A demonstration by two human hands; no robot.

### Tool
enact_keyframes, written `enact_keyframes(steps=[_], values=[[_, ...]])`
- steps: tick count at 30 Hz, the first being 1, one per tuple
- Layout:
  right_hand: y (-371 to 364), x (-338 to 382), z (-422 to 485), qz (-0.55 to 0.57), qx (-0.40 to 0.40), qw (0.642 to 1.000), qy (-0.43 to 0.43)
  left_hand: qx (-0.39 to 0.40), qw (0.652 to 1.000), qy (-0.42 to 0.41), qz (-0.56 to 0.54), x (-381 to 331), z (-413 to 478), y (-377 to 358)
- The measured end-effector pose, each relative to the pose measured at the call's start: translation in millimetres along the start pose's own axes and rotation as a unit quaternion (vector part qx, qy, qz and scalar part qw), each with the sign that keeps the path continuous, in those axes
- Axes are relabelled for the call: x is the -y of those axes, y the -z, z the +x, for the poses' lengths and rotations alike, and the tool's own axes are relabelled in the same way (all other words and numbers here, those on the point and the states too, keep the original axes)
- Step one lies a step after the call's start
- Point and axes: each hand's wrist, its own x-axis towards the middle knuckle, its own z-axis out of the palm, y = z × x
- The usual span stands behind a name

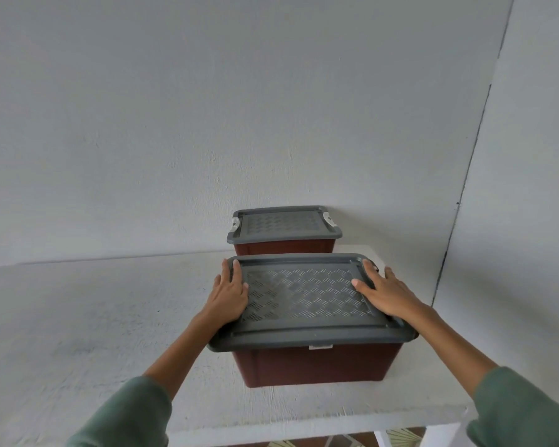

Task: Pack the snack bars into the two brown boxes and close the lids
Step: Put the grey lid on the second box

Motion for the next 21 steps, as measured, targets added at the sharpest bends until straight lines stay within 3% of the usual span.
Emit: enact_keyframes(steps=[6,10,16,21], values=[[9,-11,7,0.015,0.015,1.0,-0.009,0.03,0.996,-0.015,0.078,-9,-1,-6],[8,-10,0,0.027,0.02,0.999,0.007,0.025,0.997,0.008,0.068,-6,2,-7],[7,-7,2,0.056,0.017,0.998,0.012,0.011,0.995,0.058,-0.084,0,9,-9],[7,-17,8,0.193,-0.011,0.981,0.012,-0.013,0.977,0.051,-0.206,7,5,-2]])
